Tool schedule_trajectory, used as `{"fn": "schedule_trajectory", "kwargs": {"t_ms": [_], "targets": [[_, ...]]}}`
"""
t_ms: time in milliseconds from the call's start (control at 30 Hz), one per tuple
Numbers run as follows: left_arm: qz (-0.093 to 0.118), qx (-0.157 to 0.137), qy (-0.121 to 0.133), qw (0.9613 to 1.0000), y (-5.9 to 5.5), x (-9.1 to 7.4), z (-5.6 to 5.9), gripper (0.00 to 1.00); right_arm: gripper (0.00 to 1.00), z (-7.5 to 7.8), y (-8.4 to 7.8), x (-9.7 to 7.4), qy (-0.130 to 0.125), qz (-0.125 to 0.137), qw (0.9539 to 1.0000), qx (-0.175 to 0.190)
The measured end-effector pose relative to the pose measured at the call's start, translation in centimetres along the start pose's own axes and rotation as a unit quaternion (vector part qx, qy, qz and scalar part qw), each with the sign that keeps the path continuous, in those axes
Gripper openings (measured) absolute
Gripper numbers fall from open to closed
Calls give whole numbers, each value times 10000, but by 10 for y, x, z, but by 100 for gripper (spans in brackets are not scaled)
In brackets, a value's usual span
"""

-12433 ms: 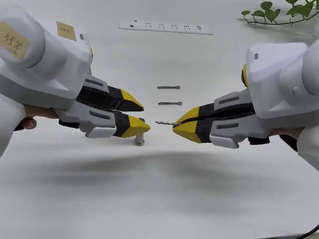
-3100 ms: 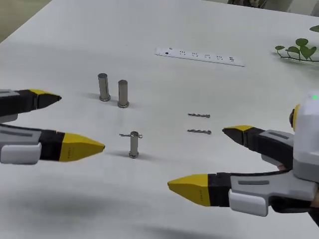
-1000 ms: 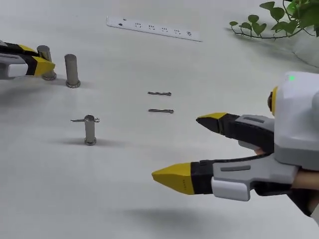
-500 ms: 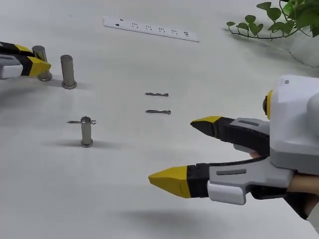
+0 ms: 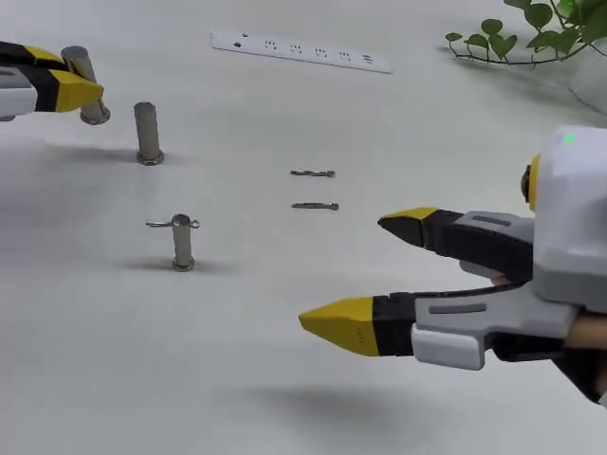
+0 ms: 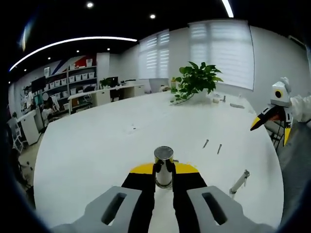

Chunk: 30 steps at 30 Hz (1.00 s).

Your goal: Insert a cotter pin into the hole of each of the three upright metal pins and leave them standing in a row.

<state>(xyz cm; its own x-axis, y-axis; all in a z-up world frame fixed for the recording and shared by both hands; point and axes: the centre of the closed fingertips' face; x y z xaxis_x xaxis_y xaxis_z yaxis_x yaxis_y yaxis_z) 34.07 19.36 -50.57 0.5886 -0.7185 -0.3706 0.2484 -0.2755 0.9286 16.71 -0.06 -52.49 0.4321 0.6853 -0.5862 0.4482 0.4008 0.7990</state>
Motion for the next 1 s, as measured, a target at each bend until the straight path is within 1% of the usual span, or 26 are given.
{"fn": "schedule_trajectory", "kwargs": {"t_ms": [67, 133, 167, 200, 233, 267, 300, 367, 400, 433, 467, 500, 533, 567, 600, 633, 667, 700, 767, 867, 933, 967, 1000], "targets": [[141, 96, -113, 9998, 18, -7, 14, 9, 77, 1, 2, -2, -10, 58, 10000, -11], [236, 183, -246, 9993, 30, -10, 26, 9, 77, 3, 3, -5, -21, 113, 9999, -12], [285, 238, -356, 9987, 38, -13, 36, 9, 77, 4, 4, -6, -26, 150, 9999, -15], [281, 230, -428, 9984, 42, -14, 42, 8, 77, 3, 4, -7, -30, 161, 9999, -14], [308, 313, -494, 9978, 49, -15, 51, 8, 77, 3, 5, -8, -36, 199, 9998, -15], [317, 353, -521, 9975, 51, -16, 54, 8, 77, 2, 6, -9, -31, 223, 9997, -23], [356, 457, -623, 9964, 59, -16, 66, 8, 77, 2, 7, -10, -23, 252, 9997, -27], [430, 533, -749, 9948, 68, -17, 80, 8, 77, 4, 7, -11, -27, 292, 9996, -31], [489, 508, -817, 9942, 71, -17, 86, 8, 77, 3, 7, -12, -23, 305, 9995, -32], [623, 327, -983, 9927, 78, -16, 97, 8, 77, 1, 8, -13, -14, 325, 9995, -39], [688, 286, -1060, 9916, 82, -16, 104, 9, 77, 0, 9, -14, -7, 342, 9994, -44], [728, 308, -1091, 9909, 85, -16, 111, 9, 77, -1, 10, -15, 1, 383, 9993, -52], [741, 318, -1104, 9906, 86, -16, 114, 9, 77, -2, 11, -16, 6, 402, 9992, -53], [776, 326, -1138, 9899, 89, -15, 122, 9, 77, -5, 12, -18, 24, 466, 9989, -40], [786, 332, -1169, 9895, 90, -14, 127, 9, 77, -5, 13, -18, 29, 478, 9988, -35], [820, 374, -1238, 9882, 92, -12, 135, 9, 77, -8, 13, -19, 57, 510, 9987, -15], [838, 326, -1344, 9868, 92, -11, 143, 9, 77, -10, 12, -20, 74, 526, 9986, -12], [857, 299, -1397, 9860, 92, -10, 148, 9, 77, -10, 12, -20, 86, 534, 9985, -9], [865, 341, -1483, 9846, 91, -6, 158, 9, 78, -8, 11, -20, 89, 540, 9985, 4], [765, 402, -1618, 9830, 84, 1, 172, 9, 78, -8, 8, -23, 75, 556, 9984, 46], [671, 331, -1714, 9824, 76, 7, 181, 9, 79, -7, 5, -24, 40, 560, 9984, 104], [589, 341, -1752, 9822, 70, 11, 187, 9, 80, -6, 4, -25, 33, 560, 9984, 119], [571, 358, -1764, 9820, 67, 13, 191, 9, 80, -6, 3, -26, 26, 561, 9983, 128]]}}
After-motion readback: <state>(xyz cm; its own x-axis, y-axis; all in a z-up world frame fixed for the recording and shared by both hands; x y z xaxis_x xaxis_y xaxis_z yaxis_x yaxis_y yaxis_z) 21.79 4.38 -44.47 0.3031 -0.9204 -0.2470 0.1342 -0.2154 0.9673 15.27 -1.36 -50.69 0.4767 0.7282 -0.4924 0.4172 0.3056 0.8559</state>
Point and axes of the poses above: the centre of the closed fingertips' face, and the gripper's own axes: x roughly forward along the fingers, z roughly to its right, y roughly out of its top, and after that the axes turned 1 degree about -z, right-handed
